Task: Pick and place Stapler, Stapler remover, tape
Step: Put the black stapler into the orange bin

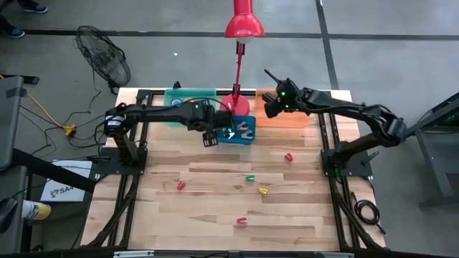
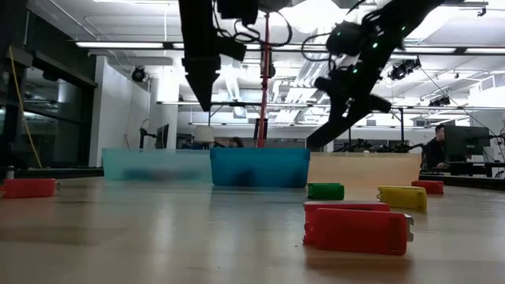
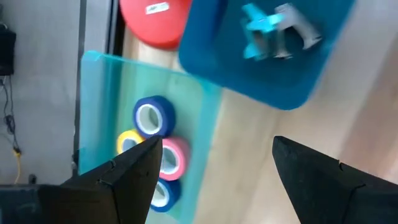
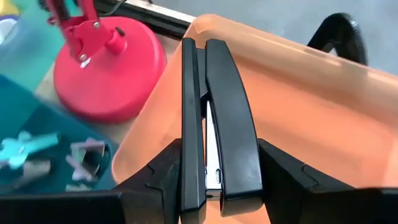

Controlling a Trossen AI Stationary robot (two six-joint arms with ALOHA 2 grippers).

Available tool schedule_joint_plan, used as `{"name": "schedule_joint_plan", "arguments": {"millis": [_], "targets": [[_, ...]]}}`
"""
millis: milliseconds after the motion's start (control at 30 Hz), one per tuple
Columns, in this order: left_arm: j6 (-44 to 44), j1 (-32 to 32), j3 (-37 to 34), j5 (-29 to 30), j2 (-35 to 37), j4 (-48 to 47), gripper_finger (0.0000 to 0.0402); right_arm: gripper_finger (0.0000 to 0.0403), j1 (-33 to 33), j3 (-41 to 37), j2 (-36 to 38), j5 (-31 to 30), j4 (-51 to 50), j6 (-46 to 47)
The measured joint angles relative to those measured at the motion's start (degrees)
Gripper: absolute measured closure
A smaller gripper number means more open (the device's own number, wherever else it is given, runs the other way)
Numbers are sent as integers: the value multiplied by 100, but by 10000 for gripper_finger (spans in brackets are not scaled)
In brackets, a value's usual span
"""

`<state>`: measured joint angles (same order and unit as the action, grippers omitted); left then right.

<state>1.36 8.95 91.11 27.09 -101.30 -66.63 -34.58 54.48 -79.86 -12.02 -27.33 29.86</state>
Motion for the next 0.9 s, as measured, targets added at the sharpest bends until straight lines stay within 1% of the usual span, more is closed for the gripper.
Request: {"name": "schedule_joint_plan", "arguments": {"millis": [167, 300, 467, 567, 733, 900], "targets": [[-476, 532, 0, -74, 0, -127, 104, 249, 17, 0, -463, -404, 459, 610], [-783, 989, 0, -623, 0, -130, 104, 249, 15, -2, -727, -578, 554, 1039], [-963, 1480, 0, -1316, 0, -104, 104, 249, 20, -2, -1063, -545, 752, 1425], [-1148, 1703, 0, -1606, 0, -54, 104, 249, 26, -1, -1251, -541, 826, 1642], [-1498, 2009, 0, -1814, 0, 100, 104, 249, 26, 0, -1467, -541, 1262, 1845], [-1784, 2280, 0, -2058, 0, 118, 104, 249, 25, 0, -1686, -566, 1303, 2135]]}}
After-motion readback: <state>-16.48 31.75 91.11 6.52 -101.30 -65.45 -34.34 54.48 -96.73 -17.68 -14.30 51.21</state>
